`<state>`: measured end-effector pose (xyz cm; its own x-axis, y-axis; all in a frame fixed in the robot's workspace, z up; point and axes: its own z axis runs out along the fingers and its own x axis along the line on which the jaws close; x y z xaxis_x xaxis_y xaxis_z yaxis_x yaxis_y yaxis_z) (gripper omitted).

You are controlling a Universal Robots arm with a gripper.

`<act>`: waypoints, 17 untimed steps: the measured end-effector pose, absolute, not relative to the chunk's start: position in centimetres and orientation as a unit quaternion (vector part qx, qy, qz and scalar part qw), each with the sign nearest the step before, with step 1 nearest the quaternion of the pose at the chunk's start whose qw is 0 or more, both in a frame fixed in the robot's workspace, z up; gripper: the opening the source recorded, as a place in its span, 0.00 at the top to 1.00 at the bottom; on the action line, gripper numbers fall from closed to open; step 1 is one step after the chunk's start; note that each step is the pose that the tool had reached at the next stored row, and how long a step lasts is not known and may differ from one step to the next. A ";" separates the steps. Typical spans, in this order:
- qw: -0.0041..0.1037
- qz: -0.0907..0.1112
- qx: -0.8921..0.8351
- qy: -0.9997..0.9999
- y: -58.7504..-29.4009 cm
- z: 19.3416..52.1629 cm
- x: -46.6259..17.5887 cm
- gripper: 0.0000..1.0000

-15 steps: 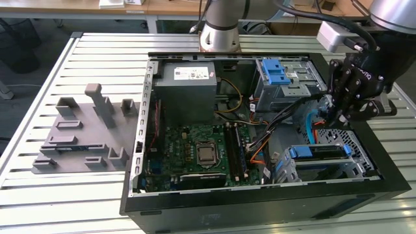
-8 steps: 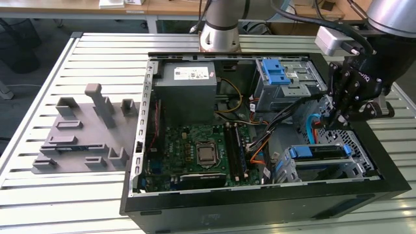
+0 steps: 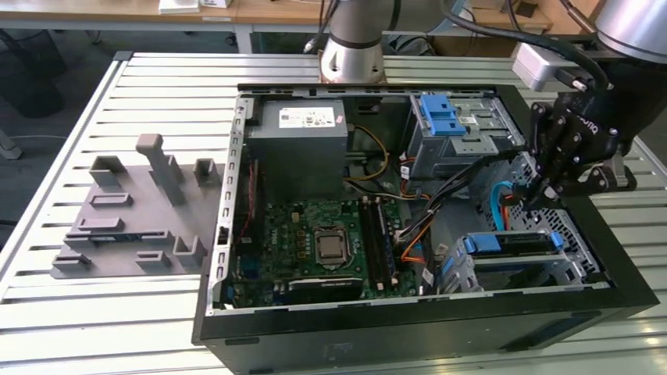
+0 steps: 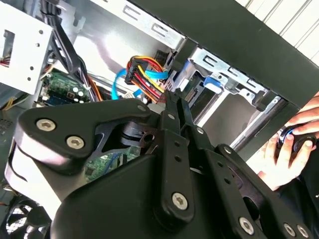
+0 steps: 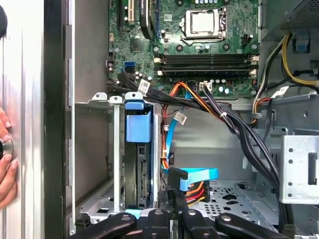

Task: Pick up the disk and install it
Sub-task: 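Insert the first disk wire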

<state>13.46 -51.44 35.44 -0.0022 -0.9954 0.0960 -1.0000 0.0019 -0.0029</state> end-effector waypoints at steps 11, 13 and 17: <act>0.042 0.026 0.706 -0.707 -53.0 34.5 13.5 0.84; 0.046 0.021 0.706 -0.707 -53.0 34.3 13.6 0.84; 0.047 0.021 0.704 -0.708 -53.4 33.9 13.7 0.84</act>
<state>13.68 -53.36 33.94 -0.0031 -0.9954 0.0957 -0.9993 0.0066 0.0366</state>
